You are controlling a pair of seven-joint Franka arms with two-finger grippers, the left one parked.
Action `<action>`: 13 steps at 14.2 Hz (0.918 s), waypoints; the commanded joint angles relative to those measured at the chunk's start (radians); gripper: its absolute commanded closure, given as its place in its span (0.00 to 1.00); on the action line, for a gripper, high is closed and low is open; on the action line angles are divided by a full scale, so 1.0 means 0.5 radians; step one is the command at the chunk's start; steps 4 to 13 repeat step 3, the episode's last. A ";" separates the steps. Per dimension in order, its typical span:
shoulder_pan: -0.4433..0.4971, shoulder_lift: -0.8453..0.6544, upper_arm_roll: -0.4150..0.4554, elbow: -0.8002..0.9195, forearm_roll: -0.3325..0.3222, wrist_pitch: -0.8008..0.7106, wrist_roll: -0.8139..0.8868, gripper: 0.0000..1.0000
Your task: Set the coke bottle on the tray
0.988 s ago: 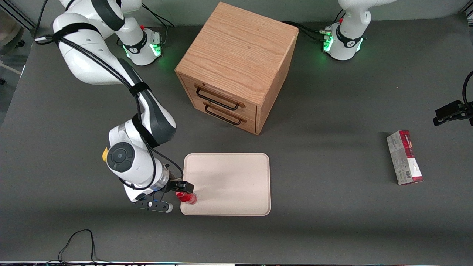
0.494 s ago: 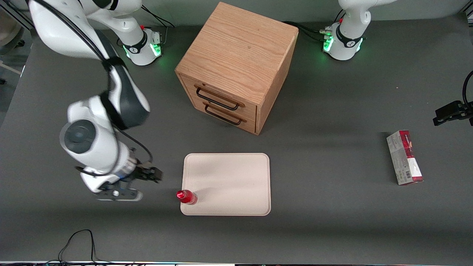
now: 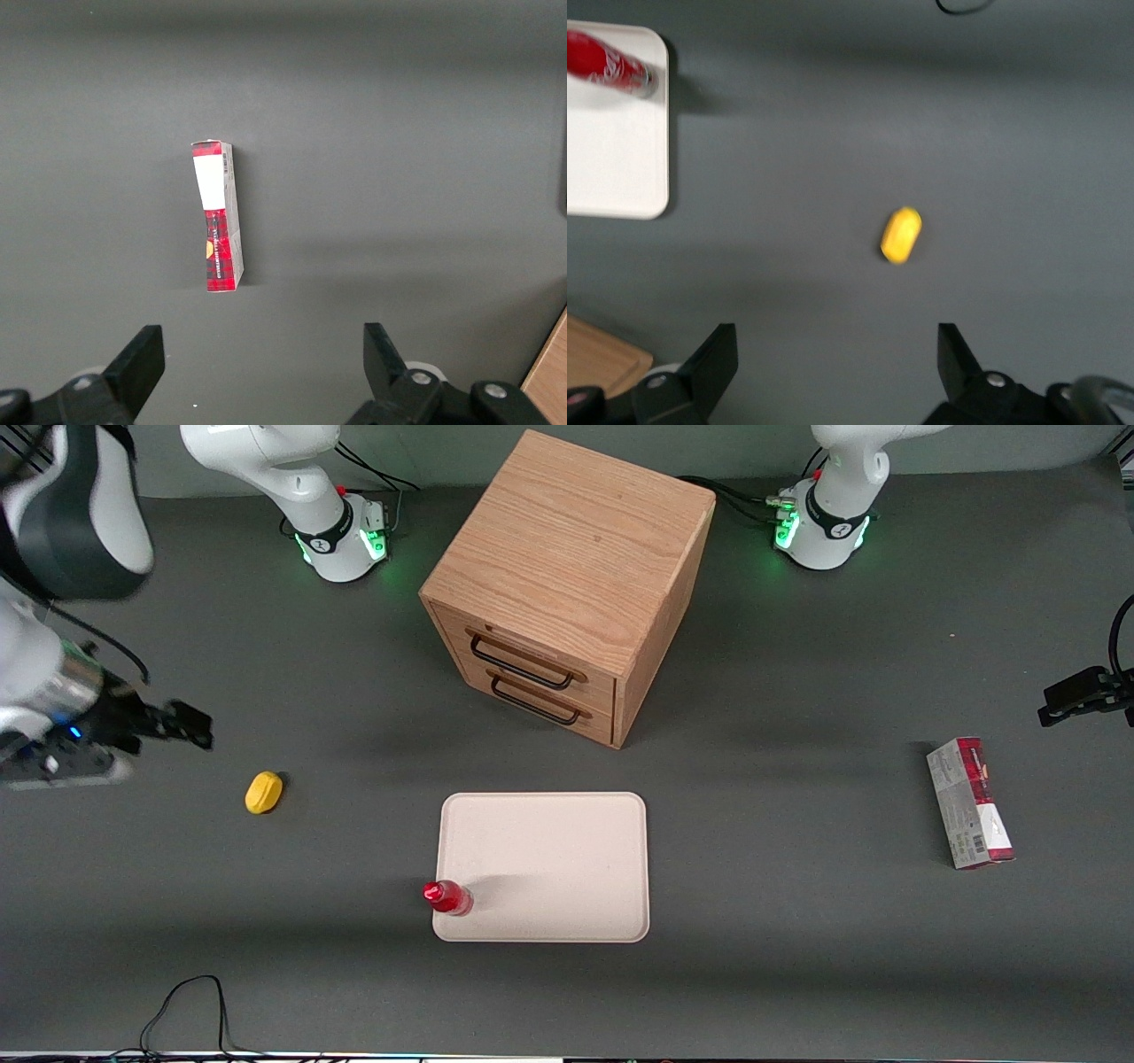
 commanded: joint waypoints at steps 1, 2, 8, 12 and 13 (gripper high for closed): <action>0.046 -0.307 -0.084 -0.255 0.028 -0.040 -0.055 0.00; 0.053 -0.316 -0.087 -0.252 0.028 -0.062 -0.052 0.00; 0.056 -0.322 -0.087 -0.249 0.028 -0.062 -0.040 0.00; 0.056 -0.322 -0.087 -0.249 0.028 -0.062 -0.040 0.00; 0.056 -0.322 -0.087 -0.249 0.028 -0.062 -0.040 0.00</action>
